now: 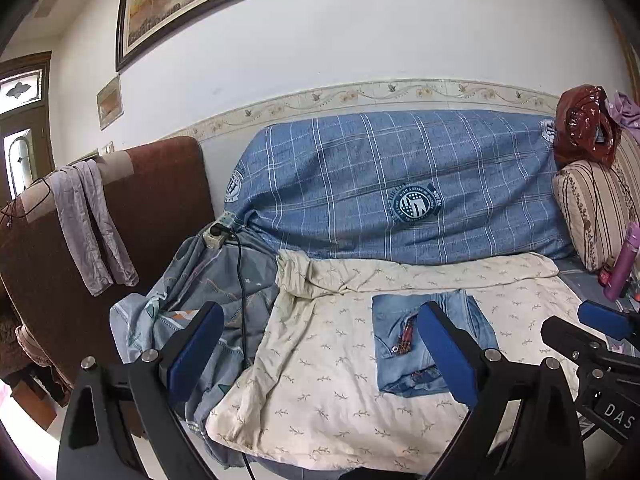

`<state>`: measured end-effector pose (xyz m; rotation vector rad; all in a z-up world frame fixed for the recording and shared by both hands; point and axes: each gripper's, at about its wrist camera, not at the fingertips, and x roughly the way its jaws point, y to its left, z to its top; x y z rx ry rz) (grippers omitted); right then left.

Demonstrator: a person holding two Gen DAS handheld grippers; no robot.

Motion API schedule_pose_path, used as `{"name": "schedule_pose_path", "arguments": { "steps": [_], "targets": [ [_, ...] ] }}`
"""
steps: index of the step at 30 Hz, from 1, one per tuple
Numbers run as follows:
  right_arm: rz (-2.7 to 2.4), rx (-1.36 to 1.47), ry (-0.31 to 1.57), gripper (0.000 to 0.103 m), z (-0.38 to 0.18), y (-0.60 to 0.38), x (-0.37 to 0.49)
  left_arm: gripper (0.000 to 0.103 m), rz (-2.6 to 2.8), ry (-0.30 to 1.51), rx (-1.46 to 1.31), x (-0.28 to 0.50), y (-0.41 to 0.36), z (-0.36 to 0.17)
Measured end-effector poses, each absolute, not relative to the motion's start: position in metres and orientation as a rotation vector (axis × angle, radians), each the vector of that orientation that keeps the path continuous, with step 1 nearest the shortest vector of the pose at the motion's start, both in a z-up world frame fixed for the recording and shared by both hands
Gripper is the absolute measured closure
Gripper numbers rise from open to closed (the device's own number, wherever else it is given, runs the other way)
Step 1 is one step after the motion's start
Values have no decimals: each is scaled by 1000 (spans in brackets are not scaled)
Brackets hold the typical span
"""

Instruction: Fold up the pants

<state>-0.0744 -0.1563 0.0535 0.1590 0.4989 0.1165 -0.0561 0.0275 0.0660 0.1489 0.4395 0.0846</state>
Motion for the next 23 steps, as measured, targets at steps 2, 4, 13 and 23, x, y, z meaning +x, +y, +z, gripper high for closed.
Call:
{"name": "schedule_pose_path", "arguments": {
  "steps": [2, 4, 13, 23],
  "targets": [
    [118, 154, 500, 46, 53, -155, -71, 0, 93, 432, 151, -54, 29, 67],
    [120, 150, 502, 46, 52, -154, -67, 0, 112, 411, 164, -55, 28, 67],
    [130, 135, 517, 46, 47, -147, -51, 0, 92, 410, 163, -48, 29, 68],
    [131, 143, 534, 46, 39, -150, -33, 0, 1, 408, 118, -36, 26, 66]
  ]
}}
